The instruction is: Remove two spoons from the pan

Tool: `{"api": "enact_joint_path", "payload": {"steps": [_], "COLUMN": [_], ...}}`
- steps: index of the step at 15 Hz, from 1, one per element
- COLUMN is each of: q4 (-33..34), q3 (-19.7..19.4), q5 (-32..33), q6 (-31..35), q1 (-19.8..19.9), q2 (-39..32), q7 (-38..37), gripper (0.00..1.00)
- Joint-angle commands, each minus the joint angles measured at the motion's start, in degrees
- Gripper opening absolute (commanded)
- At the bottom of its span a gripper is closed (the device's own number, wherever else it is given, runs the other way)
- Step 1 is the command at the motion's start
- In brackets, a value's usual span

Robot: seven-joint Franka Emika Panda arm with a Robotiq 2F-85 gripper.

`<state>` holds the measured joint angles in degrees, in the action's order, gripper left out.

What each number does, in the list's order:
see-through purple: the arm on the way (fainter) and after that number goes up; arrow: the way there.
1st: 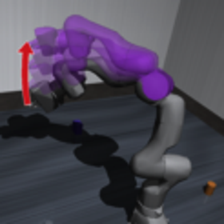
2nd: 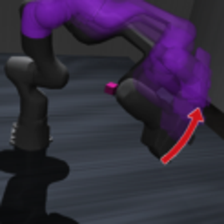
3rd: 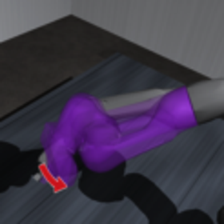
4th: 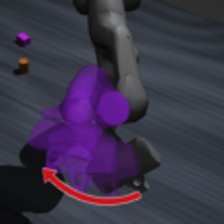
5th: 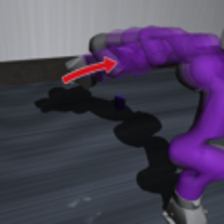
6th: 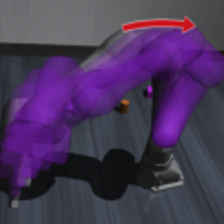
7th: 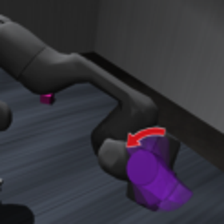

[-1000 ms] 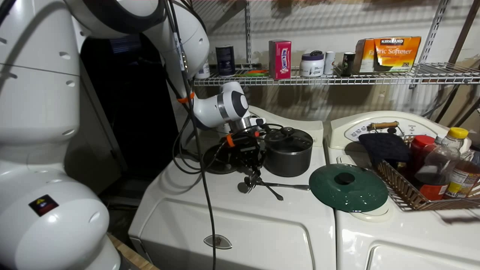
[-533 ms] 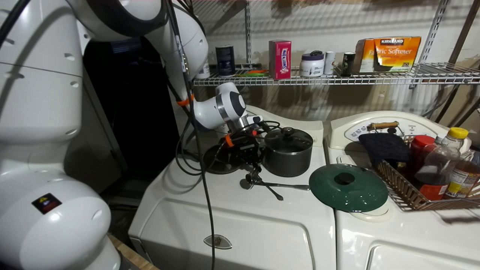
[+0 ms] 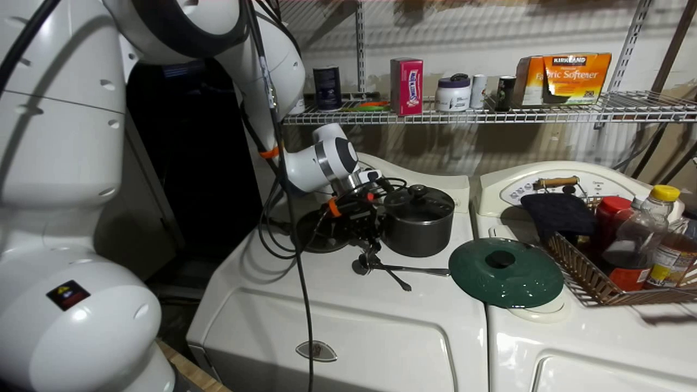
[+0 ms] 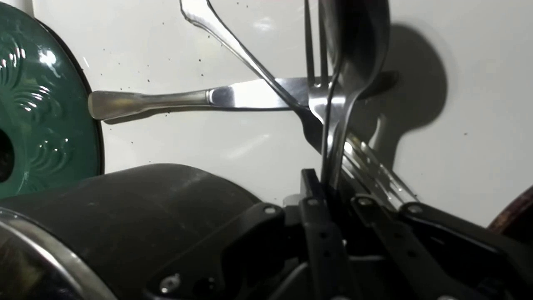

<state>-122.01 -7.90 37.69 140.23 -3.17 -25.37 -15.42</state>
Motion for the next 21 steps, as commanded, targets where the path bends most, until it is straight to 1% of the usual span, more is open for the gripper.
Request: {"api": "enact_joint_path", "payload": {"steps": [1,2,3,5,7,8,9,11,12,14,21], "q4": [1.2,1.2,1.2,1.1,1.0,0.8,0.6,-0.3,-0.7,-1.6,-6.1], "q3": [-1.6,-1.7,-1.9,-1.9,-2.1,-1.9,-1.8,-0.6,0.0,1.1,3.5], "q5": [2.7,2.6,2.8,2.7,2.8,2.5,2.2,0.1,-0.8,-3.0,-13.7], "q6": [1.8,2.2,2.2,2.4,2.4,2.4,2.2,2.1,1.8,1.0,-5.4], "q1": [-1.3,-1.2,-1.4,-1.5,-1.6,-1.6,-1.6,-1.0,-0.9,-0.7,-1.4], "q2": [-1.7,-1.8,-1.8,-1.6,-1.2,-0.8,-0.5,0.9,1.6,3.3,12.4], "q7": [-2.5,-2.4,-2.8,-2.8,-3.0,-2.8,-2.6,-1.0,-0.3,0.1,-1.2], "gripper": [0.05,0.16,0.36,0.48,0.62,0.65,0.72,0.9,0.96,1.0,1.0]}}
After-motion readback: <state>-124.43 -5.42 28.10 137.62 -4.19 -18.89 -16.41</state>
